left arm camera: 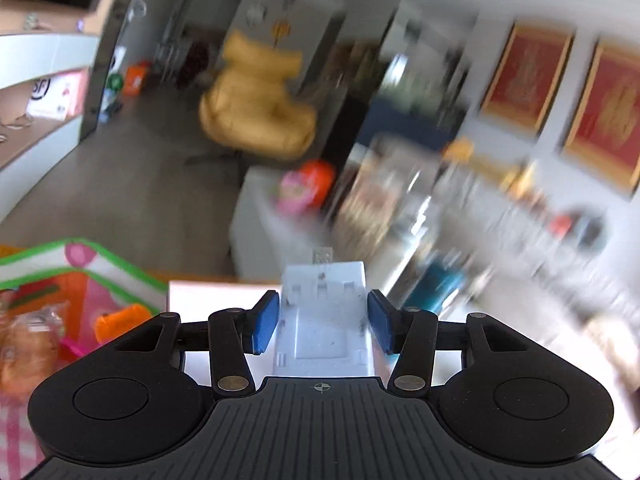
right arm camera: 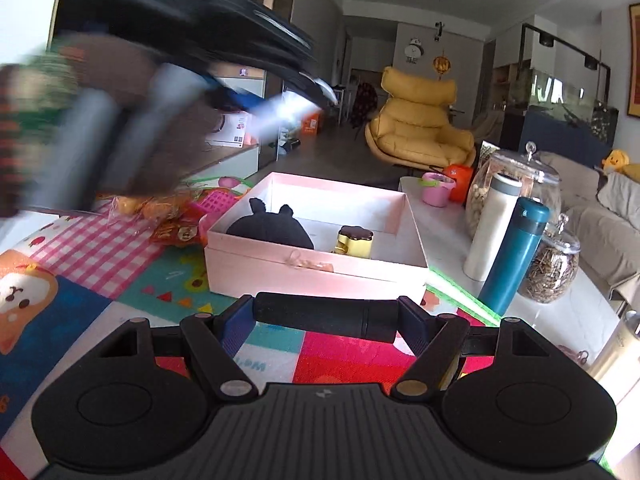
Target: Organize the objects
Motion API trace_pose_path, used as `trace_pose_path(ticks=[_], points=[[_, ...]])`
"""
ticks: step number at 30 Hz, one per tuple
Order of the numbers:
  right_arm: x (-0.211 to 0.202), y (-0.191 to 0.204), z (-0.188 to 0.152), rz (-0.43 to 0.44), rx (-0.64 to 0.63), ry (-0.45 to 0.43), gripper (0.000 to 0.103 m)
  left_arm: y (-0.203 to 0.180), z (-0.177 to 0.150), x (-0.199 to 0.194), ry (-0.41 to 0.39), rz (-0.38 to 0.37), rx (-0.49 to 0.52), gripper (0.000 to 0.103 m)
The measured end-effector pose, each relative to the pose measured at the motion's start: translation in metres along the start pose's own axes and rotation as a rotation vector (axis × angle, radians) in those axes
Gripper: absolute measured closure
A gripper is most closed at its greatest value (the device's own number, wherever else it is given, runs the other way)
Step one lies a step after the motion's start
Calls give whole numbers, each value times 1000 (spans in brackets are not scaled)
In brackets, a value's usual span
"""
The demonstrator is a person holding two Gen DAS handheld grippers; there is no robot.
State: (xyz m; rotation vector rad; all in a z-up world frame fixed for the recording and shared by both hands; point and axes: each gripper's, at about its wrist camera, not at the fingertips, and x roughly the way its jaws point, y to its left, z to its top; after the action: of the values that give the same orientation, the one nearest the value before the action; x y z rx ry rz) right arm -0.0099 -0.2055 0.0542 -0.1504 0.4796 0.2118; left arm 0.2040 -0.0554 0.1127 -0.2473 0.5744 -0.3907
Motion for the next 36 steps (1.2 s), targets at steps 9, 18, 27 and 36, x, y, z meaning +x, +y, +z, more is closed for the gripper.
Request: trace_pose_path(ticks=[9, 18, 27, 36], points=[[13, -38, 31, 7, 117, -20, 27, 44, -33, -67, -142, -11, -17, 52], [100, -49, 146, 68, 265, 5, 17, 102, -120, -135, -41, 152, 56, 52], [73, -5, 78, -16, 95, 5, 6, 125, -119, -124, -17, 114, -64, 52], [78, 3, -2, -34, 156, 90, 5, 149, -89, -138, -193, 320, -36, 52]])
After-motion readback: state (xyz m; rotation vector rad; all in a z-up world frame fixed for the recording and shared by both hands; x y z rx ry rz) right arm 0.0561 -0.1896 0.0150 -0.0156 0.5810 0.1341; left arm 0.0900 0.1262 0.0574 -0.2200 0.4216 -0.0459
